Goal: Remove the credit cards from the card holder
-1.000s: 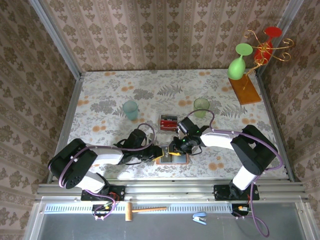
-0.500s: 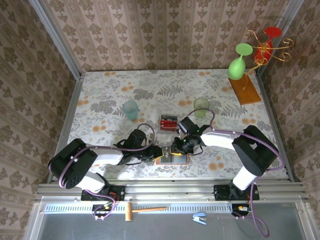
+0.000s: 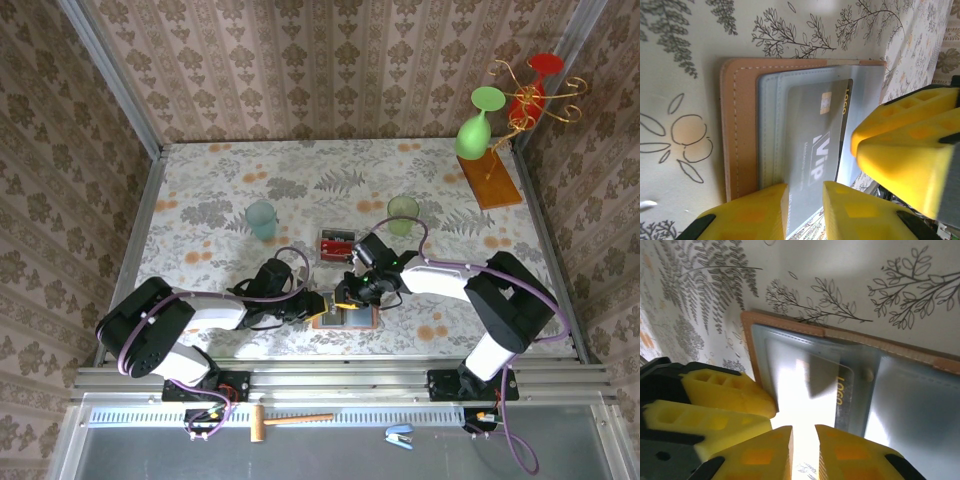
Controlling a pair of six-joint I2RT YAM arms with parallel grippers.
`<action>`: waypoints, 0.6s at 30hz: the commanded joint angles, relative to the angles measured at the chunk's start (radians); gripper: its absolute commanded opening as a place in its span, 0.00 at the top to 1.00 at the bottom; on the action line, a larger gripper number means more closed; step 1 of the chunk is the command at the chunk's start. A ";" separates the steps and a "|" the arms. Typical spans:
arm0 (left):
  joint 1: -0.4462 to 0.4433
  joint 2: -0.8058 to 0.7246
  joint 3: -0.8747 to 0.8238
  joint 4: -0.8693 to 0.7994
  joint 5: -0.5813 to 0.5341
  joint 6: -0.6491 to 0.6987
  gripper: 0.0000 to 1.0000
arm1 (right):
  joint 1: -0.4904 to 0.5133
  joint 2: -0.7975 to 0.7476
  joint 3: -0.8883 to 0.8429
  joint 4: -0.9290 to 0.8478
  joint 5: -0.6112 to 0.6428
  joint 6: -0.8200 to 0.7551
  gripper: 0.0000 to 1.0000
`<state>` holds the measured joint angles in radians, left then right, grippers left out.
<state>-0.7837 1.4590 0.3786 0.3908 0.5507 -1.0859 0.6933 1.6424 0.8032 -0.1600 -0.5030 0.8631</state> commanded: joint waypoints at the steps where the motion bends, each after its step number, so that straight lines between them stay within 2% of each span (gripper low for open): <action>1: 0.006 0.000 -0.017 -0.017 -0.005 -0.010 0.74 | 0.008 0.020 -0.013 -0.004 -0.013 0.012 0.81; 7: 0.005 0.004 -0.011 -0.019 -0.002 -0.008 0.74 | 0.009 0.027 -0.021 -0.026 0.003 0.003 0.76; 18: 0.005 0.004 -0.011 -0.020 -0.001 -0.010 0.72 | 0.009 0.037 0.011 -0.127 0.076 -0.055 0.75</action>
<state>-0.7837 1.4593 0.3786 0.3939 0.5533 -1.0863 0.6952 1.6585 0.7982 -0.1993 -0.4870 0.8394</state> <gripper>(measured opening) 0.278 0.250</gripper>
